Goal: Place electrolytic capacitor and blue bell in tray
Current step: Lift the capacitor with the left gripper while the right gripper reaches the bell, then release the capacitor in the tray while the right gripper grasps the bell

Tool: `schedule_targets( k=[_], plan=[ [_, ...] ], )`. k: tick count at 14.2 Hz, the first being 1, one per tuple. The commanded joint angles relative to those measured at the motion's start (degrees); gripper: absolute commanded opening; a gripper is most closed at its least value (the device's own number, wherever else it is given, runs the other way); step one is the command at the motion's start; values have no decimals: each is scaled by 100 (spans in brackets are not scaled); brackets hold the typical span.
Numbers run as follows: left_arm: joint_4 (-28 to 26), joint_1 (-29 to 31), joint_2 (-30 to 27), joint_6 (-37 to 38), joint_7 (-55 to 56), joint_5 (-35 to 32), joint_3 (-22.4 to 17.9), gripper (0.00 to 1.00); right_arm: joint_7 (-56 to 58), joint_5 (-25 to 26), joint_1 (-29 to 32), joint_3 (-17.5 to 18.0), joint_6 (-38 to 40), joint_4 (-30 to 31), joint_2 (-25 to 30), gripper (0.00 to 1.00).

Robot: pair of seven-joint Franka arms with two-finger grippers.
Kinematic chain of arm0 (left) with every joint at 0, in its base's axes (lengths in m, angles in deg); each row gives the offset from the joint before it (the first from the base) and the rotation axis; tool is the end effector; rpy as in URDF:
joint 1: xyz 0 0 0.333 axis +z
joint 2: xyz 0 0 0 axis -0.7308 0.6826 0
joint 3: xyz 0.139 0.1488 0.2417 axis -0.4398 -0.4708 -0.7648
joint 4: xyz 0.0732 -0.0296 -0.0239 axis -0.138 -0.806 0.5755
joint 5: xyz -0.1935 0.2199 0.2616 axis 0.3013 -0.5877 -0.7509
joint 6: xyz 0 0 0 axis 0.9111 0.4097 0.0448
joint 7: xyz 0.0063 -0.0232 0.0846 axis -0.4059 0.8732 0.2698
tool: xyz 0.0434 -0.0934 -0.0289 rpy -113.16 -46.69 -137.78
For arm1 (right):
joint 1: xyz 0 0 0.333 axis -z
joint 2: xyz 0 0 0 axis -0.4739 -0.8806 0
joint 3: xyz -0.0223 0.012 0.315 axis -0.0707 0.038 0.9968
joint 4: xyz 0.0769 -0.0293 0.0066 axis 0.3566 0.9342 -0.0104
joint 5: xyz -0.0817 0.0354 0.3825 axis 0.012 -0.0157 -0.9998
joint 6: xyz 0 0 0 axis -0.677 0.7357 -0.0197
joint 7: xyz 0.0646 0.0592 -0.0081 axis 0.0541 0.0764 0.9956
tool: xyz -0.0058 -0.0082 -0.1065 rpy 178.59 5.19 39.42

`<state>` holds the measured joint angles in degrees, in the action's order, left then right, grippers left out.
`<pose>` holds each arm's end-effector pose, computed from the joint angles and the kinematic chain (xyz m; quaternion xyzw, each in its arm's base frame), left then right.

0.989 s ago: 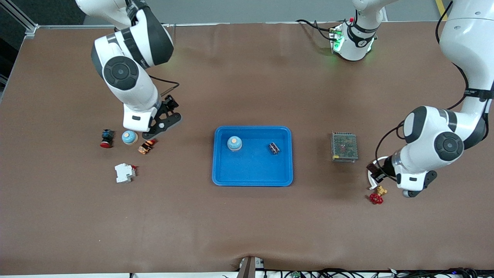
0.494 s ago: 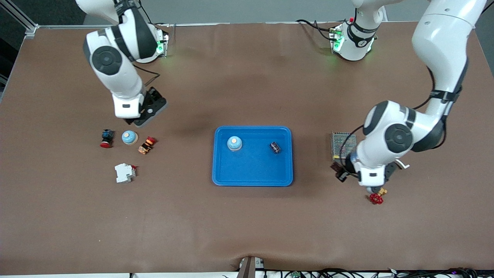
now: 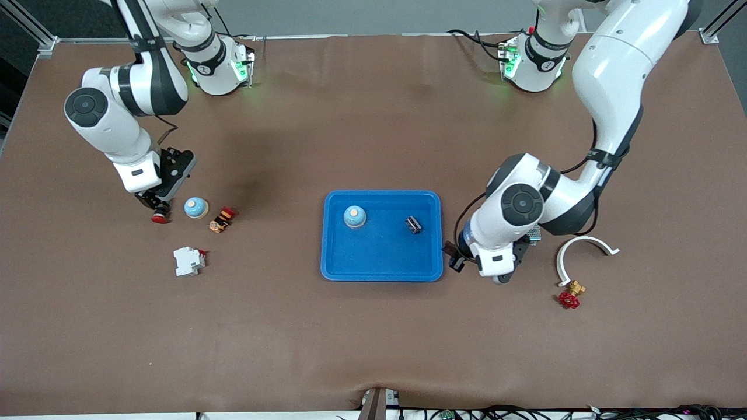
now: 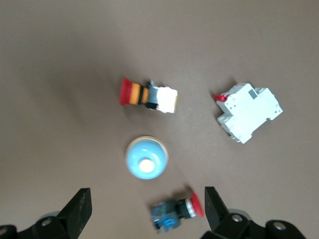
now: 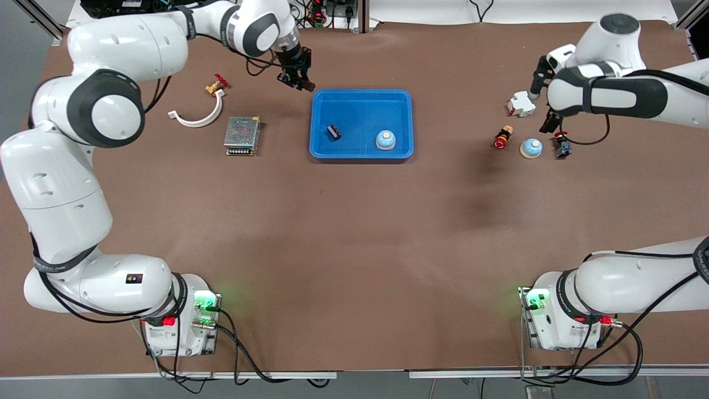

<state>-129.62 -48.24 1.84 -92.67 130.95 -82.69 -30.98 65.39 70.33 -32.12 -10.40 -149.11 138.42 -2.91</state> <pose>0.6419 -0.3233 0.2940 0.8781 0.4739 -0.0231 0.0614 0.4763 0.0080 0.3072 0.8254 0.5625 0.0089 0.0469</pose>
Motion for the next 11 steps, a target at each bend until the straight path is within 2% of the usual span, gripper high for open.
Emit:
schedule_targets(
  k=[1, 5, 9, 11],
  plan=[
    [460, -371, 366, -196, 571, -90, -164, 0, 439, 92, 347, 105, -886, 177, -615, 100],
    [460, -1118, 516, -425, 1213, -72, -805, 0, 475, 83, 479, 114, -1819, 291, -1371, 100],
    [460, -1435, 762, -636, 1671, -90, -973, 0, 475, 92, 497, 114, -2399, 475, -1672, 100],
    [460, -1488, 833, -724, 1768, -90, -1000, 0, 475, 83, 497, 114, -2427, 485, -1733, 100]
  ],
)
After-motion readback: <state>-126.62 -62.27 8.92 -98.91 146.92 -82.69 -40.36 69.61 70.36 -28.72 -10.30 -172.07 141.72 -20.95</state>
